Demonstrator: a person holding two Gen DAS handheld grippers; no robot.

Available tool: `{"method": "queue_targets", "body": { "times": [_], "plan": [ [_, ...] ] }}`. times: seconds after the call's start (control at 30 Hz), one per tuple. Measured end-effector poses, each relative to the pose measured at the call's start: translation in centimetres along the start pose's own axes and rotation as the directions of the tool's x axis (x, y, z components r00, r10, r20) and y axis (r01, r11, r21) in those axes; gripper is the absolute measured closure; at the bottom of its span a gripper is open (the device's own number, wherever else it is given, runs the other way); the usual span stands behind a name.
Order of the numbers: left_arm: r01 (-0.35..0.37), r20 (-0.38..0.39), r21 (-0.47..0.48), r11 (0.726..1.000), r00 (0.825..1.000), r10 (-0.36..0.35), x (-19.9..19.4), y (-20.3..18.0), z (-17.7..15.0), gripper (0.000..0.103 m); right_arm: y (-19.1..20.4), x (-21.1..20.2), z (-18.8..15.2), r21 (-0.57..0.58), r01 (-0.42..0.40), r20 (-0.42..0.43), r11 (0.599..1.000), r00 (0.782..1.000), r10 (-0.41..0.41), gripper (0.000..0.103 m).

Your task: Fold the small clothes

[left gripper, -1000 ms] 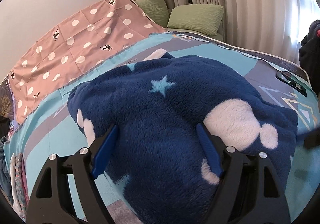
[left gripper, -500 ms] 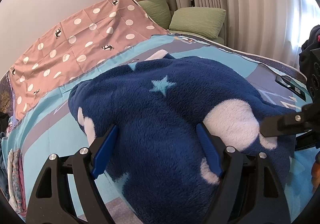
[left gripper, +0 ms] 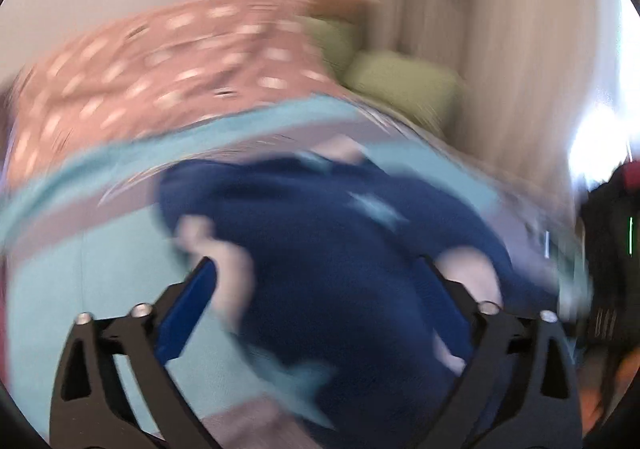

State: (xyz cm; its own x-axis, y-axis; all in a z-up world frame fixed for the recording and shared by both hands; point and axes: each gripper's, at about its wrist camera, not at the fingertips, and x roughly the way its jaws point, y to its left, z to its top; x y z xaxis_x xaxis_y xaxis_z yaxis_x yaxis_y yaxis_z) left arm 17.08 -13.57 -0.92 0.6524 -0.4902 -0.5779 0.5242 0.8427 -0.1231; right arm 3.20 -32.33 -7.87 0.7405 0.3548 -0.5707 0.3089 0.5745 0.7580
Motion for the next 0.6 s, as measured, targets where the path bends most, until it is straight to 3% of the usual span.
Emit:
{"method": "queue_targets", "body": {
  "times": [0.07, 0.2, 0.3, 0.33, 0.37, 0.4, 0.43, 0.5, 0.53, 0.6],
  "plan": [
    [-0.027, -0.011, -0.203, 0.979, 1.0, 0.026, 1.7, 4.8, 1.2, 0.001, 0.1, 0.0, -0.1, -0.011, 0.005, 0.006, 1.0, 1.0, -0.005, 0.023],
    [0.059, -0.14, -0.456, 0.888, 0.981, -0.137, 8.0, 10.4, 1.7, 0.001, 0.2, 0.2, 0.0, -0.017, 0.006, 0.004, 1.0, 1.0, -0.005, 0.022],
    [0.184, -0.137, -0.566, 0.804, 0.94, -0.312, 11.7, 11.1, 1.7, 0.001, 0.1, 0.2, 0.2, -0.012, 0.0, -0.007, 1.0, 1.0, 0.0, 0.022],
    [0.213, -0.135, -0.579, 0.787, 0.927, -0.35, 12.7, 10.9, 1.8, 0.001, 0.1, 0.2, 0.2, -0.012, 0.0, -0.007, 1.0, 1.0, 0.0, 0.022],
    [0.224, -0.136, -0.577, 0.785, 0.922, -0.363, 13.3, 10.7, 1.9, 0.001, 0.1, 0.2, 0.3, -0.013, 0.0, -0.005, 1.0, 1.0, 0.0, 0.022],
    [0.223, -0.143, -0.553, 0.803, 0.924, -0.355, 14.0, 10.1, 2.2, 0.005, 0.2, 0.2, 0.3, -0.02, 0.001, 0.0, 1.0, 1.0, -0.001, 0.024],
    [0.229, -0.147, -0.513, 0.827, 0.926, -0.348, 14.3, 9.5, 2.5, 0.021, 0.4, 0.1, 0.4, -0.037, 0.007, 0.008, 0.999, 1.0, -0.006, 0.025],
    [0.238, -0.144, -0.442, 0.865, 0.933, -0.33, 14.1, 8.2, 2.8, 0.038, 1.7, -0.4, 0.4, -0.127, 0.039, 0.052, 0.991, 0.998, -0.033, 0.039],
    [0.241, -0.133, -0.408, 0.88, 0.939, -0.319, 13.4, 7.6, 3.2, 0.046, 2.9, -0.8, 0.2, -0.216, 0.075, 0.092, 0.974, 0.994, -0.056, 0.043],
    [0.24, -0.11, -0.343, 0.908, 0.95, -0.292, 11.7, 6.8, 4.2, 0.051, 6.4, -1.6, 0.3, -0.416, 0.15, 0.181, 0.897, 0.98, -0.081, 0.053]
  ]
}}
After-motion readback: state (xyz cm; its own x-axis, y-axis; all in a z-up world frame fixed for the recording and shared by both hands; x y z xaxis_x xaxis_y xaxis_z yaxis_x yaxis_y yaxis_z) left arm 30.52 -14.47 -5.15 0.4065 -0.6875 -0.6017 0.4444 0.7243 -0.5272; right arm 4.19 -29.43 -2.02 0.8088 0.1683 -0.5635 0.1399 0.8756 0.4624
